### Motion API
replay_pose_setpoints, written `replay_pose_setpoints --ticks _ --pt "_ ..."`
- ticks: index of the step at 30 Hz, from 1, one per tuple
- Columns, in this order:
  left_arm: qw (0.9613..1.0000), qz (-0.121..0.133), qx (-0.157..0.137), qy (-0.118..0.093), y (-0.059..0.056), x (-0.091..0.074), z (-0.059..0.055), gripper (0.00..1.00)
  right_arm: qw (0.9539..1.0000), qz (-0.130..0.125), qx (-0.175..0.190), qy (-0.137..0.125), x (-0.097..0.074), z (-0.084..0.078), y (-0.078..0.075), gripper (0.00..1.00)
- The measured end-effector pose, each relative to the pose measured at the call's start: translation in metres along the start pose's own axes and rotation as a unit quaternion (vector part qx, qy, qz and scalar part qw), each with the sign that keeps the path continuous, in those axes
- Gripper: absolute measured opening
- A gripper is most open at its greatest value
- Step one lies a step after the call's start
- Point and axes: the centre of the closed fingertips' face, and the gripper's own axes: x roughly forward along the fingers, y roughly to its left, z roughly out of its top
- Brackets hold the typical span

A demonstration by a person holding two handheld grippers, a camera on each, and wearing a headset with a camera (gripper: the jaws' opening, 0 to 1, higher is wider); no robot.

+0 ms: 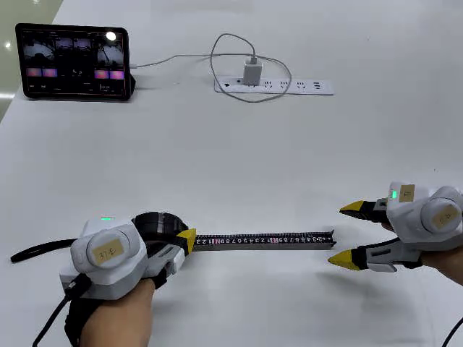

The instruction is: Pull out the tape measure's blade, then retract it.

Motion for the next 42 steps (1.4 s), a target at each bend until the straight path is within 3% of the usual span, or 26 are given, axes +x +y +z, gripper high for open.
replay_pose_setpoints --ticks 10,20,28,36,42 --pt "1.0000 -0.002 0.000 0.005 0.000 0.000 0.000 0.61 0.9986 0.041 -0.021 0.025 0.014 -0.003 0.005 0.37" --pt "1.0000 -0.004 0.001 0.007 0.001 0.000 0.000 0.61 0.9932 0.070 -0.071 0.059 0.021 -0.008 0.004 0.21" --pt "0.9999 -0.006 0.001 0.009 0.000 0.000 0.000 0.61 0.9881 0.085 -0.101 0.079 0.025 -0.013 0.002 0.14" --pt "0.9999 -0.006 0.002 0.013 0.000 0.001 -0.001 0.61 0.9840 0.083 -0.134 0.083 0.026 -0.012 0.003 0.12" --pt "0.9999 -0.006 0.002 0.016 0.000 0.001 -0.001 0.60 0.9827 0.086 -0.135 0.092 0.025 -0.015 0.001 0.11"
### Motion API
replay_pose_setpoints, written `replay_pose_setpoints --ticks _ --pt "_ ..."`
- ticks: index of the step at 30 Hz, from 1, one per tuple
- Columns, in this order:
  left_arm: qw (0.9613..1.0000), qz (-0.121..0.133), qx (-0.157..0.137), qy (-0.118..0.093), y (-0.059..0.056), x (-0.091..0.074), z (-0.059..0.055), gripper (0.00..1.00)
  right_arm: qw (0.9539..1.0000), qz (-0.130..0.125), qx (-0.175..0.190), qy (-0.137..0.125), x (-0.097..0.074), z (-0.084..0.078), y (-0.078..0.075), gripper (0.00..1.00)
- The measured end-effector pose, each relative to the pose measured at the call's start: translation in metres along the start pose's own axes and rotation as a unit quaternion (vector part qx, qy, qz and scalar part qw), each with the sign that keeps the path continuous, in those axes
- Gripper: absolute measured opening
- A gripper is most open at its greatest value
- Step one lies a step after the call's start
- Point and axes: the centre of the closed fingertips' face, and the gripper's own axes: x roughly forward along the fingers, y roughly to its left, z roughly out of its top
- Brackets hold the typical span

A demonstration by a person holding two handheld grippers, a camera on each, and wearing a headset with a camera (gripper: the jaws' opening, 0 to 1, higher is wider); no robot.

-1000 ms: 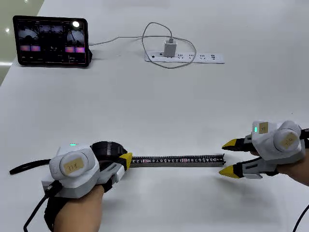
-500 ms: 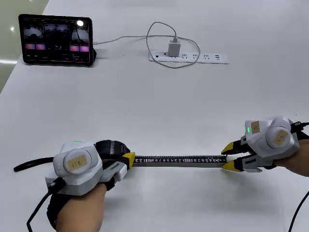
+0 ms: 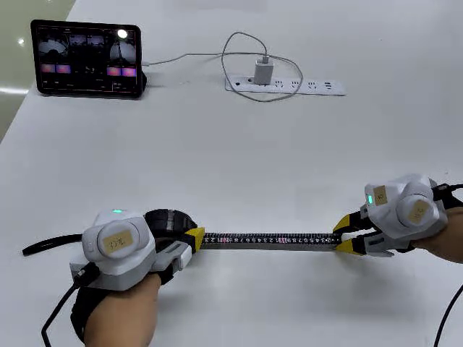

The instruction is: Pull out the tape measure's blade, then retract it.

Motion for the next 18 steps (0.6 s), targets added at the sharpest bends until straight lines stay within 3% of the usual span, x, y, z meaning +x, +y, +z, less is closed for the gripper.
replay_pose_setpoints --ticks 18 --pt "0.9999 -0.004 -0.001 0.011 0.0005 0.0002 -0.0005 0.59 1.0000 0.005 0.006 -0.003 0.0013 0.0075 0.0002 0.10"
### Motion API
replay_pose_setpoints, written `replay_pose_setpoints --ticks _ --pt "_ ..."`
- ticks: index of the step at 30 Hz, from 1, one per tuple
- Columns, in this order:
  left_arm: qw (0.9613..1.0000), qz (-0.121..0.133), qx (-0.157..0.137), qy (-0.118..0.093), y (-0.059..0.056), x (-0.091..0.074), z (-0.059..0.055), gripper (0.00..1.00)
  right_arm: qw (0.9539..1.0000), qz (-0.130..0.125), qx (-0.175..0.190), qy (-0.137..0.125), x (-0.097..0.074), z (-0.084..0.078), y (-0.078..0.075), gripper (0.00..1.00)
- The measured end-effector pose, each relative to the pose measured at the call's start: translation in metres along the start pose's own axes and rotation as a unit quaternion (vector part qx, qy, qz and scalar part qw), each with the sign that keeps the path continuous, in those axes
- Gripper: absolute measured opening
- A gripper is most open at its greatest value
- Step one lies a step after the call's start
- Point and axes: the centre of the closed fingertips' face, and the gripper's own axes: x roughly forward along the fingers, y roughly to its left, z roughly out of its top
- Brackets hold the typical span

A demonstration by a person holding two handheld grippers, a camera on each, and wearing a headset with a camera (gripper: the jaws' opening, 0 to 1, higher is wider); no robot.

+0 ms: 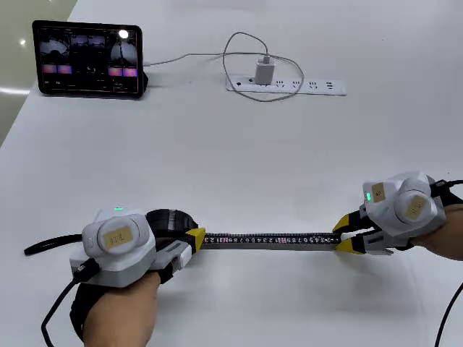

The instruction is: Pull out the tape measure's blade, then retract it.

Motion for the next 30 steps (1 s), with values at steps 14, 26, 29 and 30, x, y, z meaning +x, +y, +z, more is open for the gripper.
replay_pose_setpoints --ticks 14,26,29,30 --pt "0.9999 -0.007 -0.010 -0.001 0.001 0.000 0.000 0.59 0.9996 0.016 0.002 -0.021 0.010 0.021 0.003 0.10" --pt "0.9998 -0.010 -0.016 -0.001 0.001 0.000 0.000 0.59 0.9990 0.031 0.010 -0.030 0.017 0.039 0.005 0.10" --pt "0.9998 -0.012 -0.019 -0.001 0.001 0.000 0.000 0.59 0.9989 0.032 0.010 -0.032 0.019 0.044 0.005 0.10" --pt "0.9997 -0.013 -0.020 -0.002 0.001 0.000 0.000 0.59 0.9989 0.033 0.011 -0.030 0.020 0.045 0.004 0.10"
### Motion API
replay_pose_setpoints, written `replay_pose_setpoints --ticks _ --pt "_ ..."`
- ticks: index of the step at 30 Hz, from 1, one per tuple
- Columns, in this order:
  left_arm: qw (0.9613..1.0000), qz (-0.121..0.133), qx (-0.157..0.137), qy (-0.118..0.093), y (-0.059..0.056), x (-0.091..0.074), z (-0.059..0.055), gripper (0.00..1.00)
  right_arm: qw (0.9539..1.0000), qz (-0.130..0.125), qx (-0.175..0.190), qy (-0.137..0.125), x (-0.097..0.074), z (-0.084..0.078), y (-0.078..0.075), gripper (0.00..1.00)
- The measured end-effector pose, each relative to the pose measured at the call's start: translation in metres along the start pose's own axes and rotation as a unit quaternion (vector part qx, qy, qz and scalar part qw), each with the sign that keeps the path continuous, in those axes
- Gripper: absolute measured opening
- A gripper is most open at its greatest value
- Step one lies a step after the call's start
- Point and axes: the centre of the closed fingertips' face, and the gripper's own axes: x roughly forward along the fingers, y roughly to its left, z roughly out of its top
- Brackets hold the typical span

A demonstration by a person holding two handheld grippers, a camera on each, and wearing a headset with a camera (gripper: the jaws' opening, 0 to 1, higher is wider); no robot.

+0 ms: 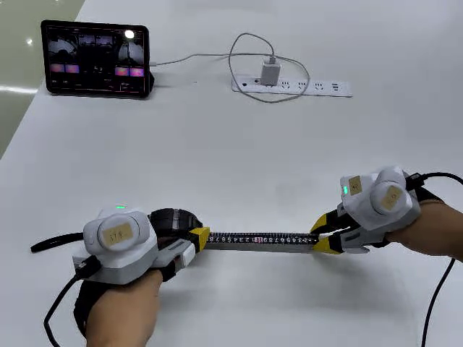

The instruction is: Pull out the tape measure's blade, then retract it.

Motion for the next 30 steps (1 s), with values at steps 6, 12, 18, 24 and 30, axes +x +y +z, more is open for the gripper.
replay_pose_setpoints --ticks 6,12,18,24,30 --pt "1.0000 -0.002 -0.003 0.001 0.000 0.000 0.000 0.59 1.0000 0.003 0.000 -0.002 0.003 0.008 0.000 0.10" --pt "1.0000 -0.005 -0.006 0.000 0.000 0.000 0.000 0.59 1.0000 0.007 0.000 -0.004 0.007 0.013 0.001 0.10" --pt "1.0000 -0.006 -0.007 0.001 0.000 0.000 0.000 0.59 0.9999 0.011 0.001 -0.007 0.012 0.023 0.002 0.10" --pt "0.9999 -0.008 -0.014 -0.001 0.000 -0.001 0.000 0.59 0.9998 0.013 0.001 -0.016 0.017 0.034 0.001 0.10" --pt "0.9998 -0.012 -0.016 -0.001 0.000 -0.001 0.000 0.59 0.9996 0.021 -0.008 -0.019 0.025 0.046 0.000 0.10"
